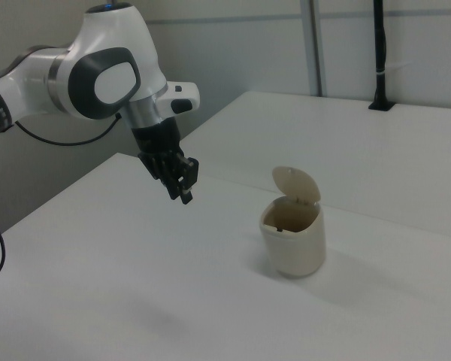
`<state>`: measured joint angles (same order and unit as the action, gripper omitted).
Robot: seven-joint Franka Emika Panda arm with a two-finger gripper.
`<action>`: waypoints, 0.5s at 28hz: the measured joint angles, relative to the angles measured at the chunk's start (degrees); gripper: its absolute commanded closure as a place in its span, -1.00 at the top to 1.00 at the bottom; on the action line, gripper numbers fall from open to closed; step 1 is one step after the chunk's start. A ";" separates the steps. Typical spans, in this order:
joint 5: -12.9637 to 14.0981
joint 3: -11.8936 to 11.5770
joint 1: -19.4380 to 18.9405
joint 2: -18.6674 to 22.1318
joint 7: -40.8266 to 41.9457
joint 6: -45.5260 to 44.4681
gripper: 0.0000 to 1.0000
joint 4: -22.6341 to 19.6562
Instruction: Open the trash can
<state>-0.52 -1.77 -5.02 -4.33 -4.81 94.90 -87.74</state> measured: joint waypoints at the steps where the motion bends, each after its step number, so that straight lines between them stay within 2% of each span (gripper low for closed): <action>1: -0.01 0.00 0.11 0.00 0.00 -0.02 1.00 0.00; 14: -0.07 -0.26 1.32 0.43 -0.03 -1.33 1.00 0.05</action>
<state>-0.59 -2.03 -3.70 -3.91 -4.84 93.57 -87.70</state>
